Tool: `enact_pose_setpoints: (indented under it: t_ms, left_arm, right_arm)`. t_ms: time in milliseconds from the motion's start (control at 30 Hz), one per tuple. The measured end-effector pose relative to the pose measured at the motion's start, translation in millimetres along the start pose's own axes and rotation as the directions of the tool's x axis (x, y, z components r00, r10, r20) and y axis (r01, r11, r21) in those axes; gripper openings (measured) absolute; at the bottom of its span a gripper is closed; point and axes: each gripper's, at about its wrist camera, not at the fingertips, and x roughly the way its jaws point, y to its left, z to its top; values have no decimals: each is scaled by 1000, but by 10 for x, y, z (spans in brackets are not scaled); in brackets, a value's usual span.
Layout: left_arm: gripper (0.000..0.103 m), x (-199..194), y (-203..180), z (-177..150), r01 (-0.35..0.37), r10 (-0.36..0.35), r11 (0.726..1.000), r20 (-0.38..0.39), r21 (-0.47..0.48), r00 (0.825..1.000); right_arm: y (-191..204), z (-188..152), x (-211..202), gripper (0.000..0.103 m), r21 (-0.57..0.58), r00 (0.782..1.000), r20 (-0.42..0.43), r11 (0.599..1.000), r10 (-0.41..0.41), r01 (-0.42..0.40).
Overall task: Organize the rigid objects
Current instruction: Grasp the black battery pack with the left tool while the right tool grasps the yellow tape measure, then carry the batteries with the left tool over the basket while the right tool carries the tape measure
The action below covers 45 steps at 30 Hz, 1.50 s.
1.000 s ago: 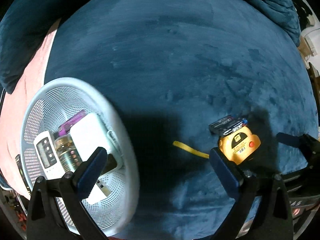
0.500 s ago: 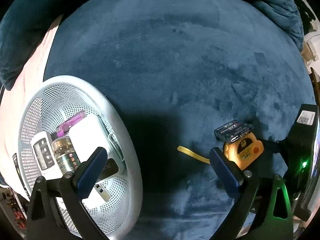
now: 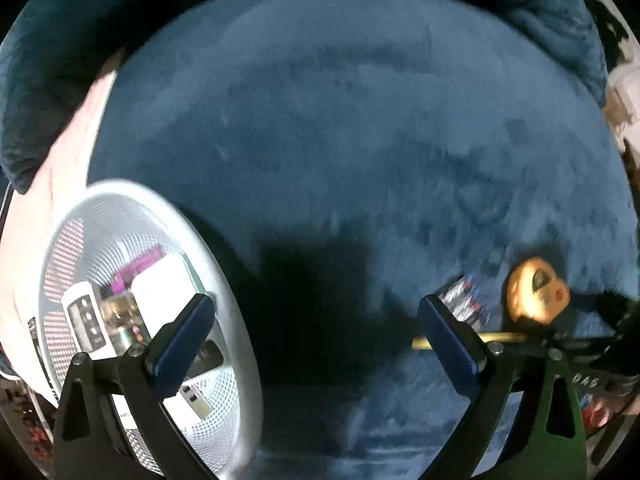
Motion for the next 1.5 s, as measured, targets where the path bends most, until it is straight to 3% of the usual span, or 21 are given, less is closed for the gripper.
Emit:
enact_pose_setpoints:
  t_ms: [100,167,300,367,467,567,667,733,800,900,933,1067,1200,1333,1500]
  left_arm:
    - [102,-91,-104,17,53,-53,999,27,7,998]
    - [102,-50,-272,14,101,-101,994,-3,45,995]
    - [102,121,-517,-10,121,-115,989,-75,89,991]
    - [102,218,-559,-4,140,-133,988,-106,69,985]
    - [101,356,-583,-28,172,-167,985,-151,22,974]
    - [98,459,-647,-80,176,-175,984,-181,-10,968]
    - [88,581,-697,-88,173,-181,983,-203,-55,962]
    - [88,658,-732,-94,182,-198,979,-217,-95,956]
    - [87,727,-770,-111,195,-225,969,-220,-150,949]
    - [82,773,-840,-137,156,-187,975,-201,-159,962]
    - [78,799,-872,-153,122,-147,984,-202,-132,968]
    - [58,732,-895,-145,107,-119,991,-181,-77,976]
    - [58,635,-840,-120,52,-57,998,-154,-35,986]
    - [59,737,-800,-130,88,-91,996,-202,-26,975]
    - [58,728,-752,-167,82,-80,997,-184,0,980]
  right_arm:
    - [-56,-10,27,79,6,1000,-10,1000,23,-23]
    - [-212,-29,67,80,1,999,-27,999,36,-36]
    - [-249,126,220,80,13,997,-51,998,64,-63]
    - [-255,107,197,79,34,998,-24,997,65,-64]
    - [-314,77,118,79,25,1000,12,1000,-10,10]
    - [-541,69,75,79,93,998,21,994,-65,63]
    - [-773,63,64,79,166,999,23,986,-29,25]
    - [-830,68,77,79,194,1000,29,981,10,-15]
    - [-827,70,93,80,188,1000,30,982,-2,-4]
    - [-724,5,159,81,169,999,27,985,-35,30]
    - [-672,-2,211,81,163,999,24,986,-42,38]
    - [-542,-74,332,81,152,1000,24,988,-20,16]
    - [-607,-57,331,79,144,999,37,990,-8,3]
    - [-445,-113,288,79,101,999,33,994,-33,30]
    - [-445,-44,424,88,105,1000,-2,994,10,-9]
